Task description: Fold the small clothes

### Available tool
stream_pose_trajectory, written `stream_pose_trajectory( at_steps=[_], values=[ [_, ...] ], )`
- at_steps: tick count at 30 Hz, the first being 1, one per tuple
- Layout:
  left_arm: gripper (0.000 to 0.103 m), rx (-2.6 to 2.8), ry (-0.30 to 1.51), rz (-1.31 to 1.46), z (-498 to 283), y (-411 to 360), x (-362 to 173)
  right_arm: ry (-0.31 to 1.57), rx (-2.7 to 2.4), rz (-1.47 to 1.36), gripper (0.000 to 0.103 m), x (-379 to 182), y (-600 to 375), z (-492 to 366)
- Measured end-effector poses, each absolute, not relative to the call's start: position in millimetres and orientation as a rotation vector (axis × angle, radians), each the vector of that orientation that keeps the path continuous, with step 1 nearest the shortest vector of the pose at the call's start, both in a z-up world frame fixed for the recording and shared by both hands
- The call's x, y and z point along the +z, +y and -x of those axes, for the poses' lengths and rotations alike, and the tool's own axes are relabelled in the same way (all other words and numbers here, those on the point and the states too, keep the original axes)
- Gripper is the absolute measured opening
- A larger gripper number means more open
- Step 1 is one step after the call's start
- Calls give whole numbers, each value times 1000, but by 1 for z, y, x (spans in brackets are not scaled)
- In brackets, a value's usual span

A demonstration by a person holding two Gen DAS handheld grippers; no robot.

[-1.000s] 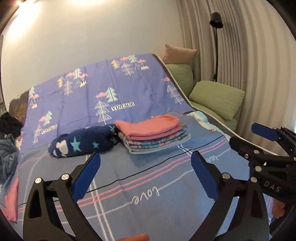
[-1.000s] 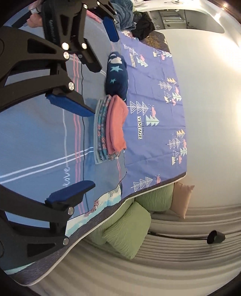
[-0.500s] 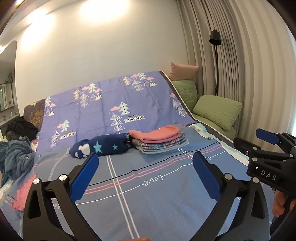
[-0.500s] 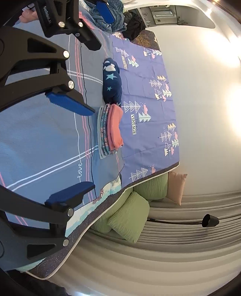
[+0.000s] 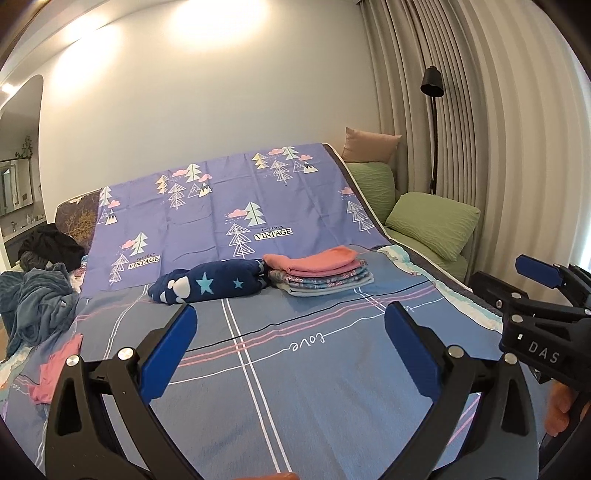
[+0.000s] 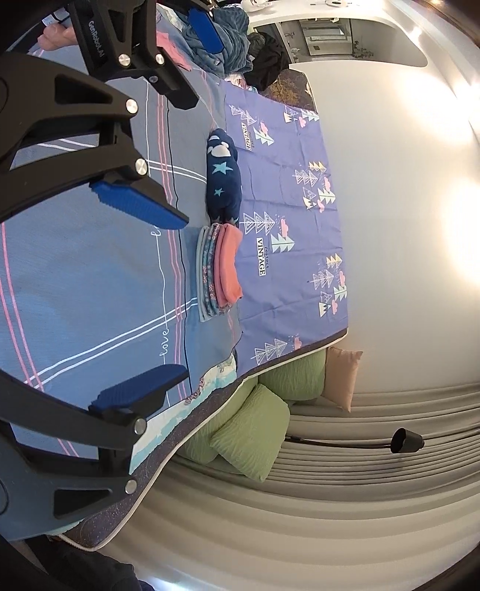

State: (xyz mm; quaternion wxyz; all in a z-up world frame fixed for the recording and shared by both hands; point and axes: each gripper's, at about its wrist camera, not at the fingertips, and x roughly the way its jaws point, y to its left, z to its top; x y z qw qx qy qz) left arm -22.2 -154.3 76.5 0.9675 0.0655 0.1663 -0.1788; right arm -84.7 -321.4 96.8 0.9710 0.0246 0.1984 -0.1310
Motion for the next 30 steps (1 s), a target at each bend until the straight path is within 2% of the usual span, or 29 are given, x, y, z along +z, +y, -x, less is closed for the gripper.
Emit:
stream_pose_trajectory(
  at_steps=[30],
  values=[
    [101,-348,343,-143,43,-160,75,418,-267,-60,79,89,-321,100]
  ],
)
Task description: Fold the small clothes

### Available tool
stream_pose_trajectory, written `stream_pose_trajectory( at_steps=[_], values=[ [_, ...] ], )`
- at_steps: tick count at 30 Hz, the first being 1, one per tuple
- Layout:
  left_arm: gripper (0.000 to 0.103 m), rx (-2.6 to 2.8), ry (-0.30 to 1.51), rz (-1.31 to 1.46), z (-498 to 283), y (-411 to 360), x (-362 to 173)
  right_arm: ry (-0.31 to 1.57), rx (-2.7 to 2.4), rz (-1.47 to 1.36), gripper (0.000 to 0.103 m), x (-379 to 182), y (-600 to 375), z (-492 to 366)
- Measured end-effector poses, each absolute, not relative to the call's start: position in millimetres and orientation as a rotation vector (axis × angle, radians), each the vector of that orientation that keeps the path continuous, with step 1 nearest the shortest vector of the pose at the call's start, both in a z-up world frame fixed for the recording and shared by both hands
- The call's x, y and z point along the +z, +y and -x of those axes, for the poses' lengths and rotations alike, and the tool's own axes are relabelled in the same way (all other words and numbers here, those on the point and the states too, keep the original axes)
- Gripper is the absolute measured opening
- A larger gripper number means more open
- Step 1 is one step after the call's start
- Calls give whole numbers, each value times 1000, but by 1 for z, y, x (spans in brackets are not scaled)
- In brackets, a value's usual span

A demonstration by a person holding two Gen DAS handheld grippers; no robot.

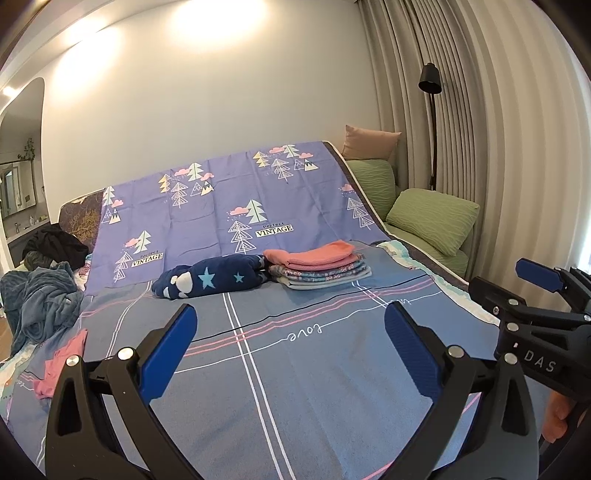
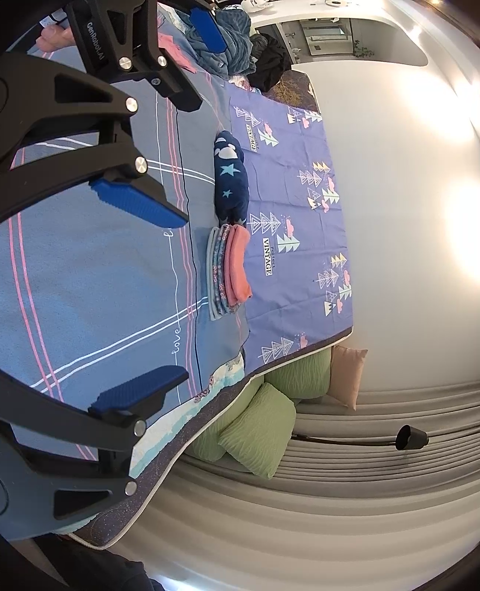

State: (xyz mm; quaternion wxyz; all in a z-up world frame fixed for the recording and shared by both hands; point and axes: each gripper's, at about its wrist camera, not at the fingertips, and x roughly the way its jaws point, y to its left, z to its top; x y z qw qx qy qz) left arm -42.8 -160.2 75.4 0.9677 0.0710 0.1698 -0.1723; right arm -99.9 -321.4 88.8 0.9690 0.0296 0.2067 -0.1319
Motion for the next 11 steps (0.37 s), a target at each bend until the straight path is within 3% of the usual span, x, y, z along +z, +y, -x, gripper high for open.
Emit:
stream_pose_trajectory(
  at_steps=[11],
  values=[
    [102,-341,348,-144,43,-161,76,421,-264,-58,79,89,-320,100]
  ],
)
